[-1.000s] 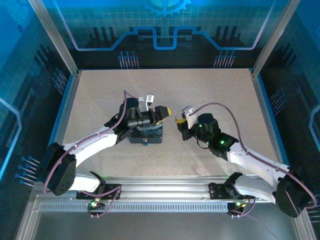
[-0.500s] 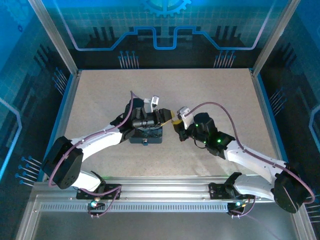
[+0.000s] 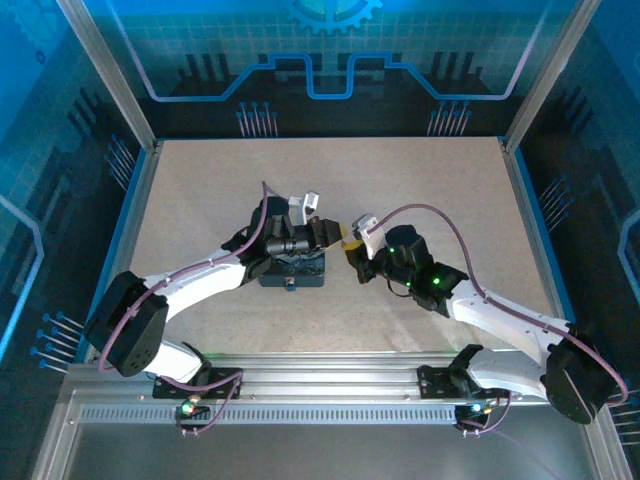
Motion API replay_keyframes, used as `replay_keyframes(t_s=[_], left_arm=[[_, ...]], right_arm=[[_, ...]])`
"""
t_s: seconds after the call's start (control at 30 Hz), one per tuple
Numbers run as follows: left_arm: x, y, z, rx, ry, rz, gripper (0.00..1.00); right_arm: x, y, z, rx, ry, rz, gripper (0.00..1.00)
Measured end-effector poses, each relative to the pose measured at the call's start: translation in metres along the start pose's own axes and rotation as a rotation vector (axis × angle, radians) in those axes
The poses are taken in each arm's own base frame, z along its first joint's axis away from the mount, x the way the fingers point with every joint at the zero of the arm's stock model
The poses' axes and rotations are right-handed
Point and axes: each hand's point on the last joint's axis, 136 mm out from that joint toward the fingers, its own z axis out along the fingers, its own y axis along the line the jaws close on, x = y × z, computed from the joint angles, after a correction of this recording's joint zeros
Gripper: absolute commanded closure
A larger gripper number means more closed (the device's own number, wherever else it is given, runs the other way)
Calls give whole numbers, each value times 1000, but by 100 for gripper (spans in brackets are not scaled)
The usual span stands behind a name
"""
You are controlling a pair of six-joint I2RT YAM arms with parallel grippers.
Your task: Unlock the padlock with the key
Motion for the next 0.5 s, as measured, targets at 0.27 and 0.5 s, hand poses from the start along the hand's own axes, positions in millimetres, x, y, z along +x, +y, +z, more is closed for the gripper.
replay_keyframes(t_s=[0.27, 0.5], left_arm=[[-2, 2, 0, -7, -8, 13, 100], [-1, 6, -1, -30, -3, 38, 100]], right_arm=[[0, 0, 0, 0, 1, 0, 100], [-3, 3, -7, -20, -6, 10, 77]])
